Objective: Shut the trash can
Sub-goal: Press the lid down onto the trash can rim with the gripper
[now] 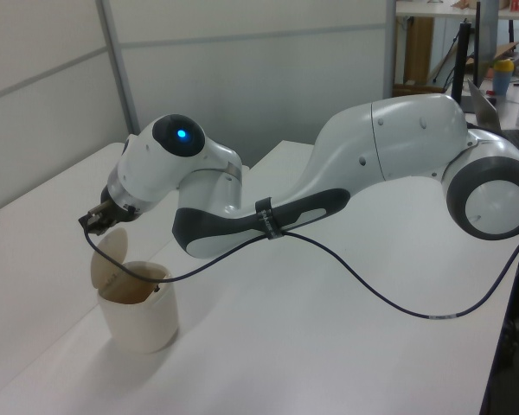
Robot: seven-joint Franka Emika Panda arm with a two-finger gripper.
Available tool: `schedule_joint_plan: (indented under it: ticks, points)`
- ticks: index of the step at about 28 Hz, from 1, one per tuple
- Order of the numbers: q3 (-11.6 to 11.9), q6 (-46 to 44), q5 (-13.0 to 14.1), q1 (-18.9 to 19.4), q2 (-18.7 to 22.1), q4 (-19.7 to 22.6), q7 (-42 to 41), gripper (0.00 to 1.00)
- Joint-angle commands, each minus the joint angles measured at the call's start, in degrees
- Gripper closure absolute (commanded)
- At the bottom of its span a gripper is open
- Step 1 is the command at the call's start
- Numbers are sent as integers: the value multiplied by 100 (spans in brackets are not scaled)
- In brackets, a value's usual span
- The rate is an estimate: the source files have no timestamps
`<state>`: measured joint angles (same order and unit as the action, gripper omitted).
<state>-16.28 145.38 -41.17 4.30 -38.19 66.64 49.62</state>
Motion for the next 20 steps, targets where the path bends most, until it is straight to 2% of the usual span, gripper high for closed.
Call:
schedule_joint_plan:
  ticks: [1, 4, 6, 7, 12, 13, 16, 20]
  points:
    - [-68, -255, 91, 10, 40, 86, -268, 100]
    - [-121, -422, 372, -8, 57, 121, -479, 100]
    - [-130, -580, 661, -8, 119, 218, -733, 100]
    - [-130, -737, 1028, -25, 197, 288, -1039, 100]
    - [-121, -1256, 2050, -61, 408, 341, -1893, 100]
    - [-121, -1475, 2330, -69, 479, 341, -2147, 100]
    - [-121, -1731, 2535, -78, 532, 367, -2325, 100]
    - [-112, -1776, 2526, -113, 567, 587, -2370, 100]
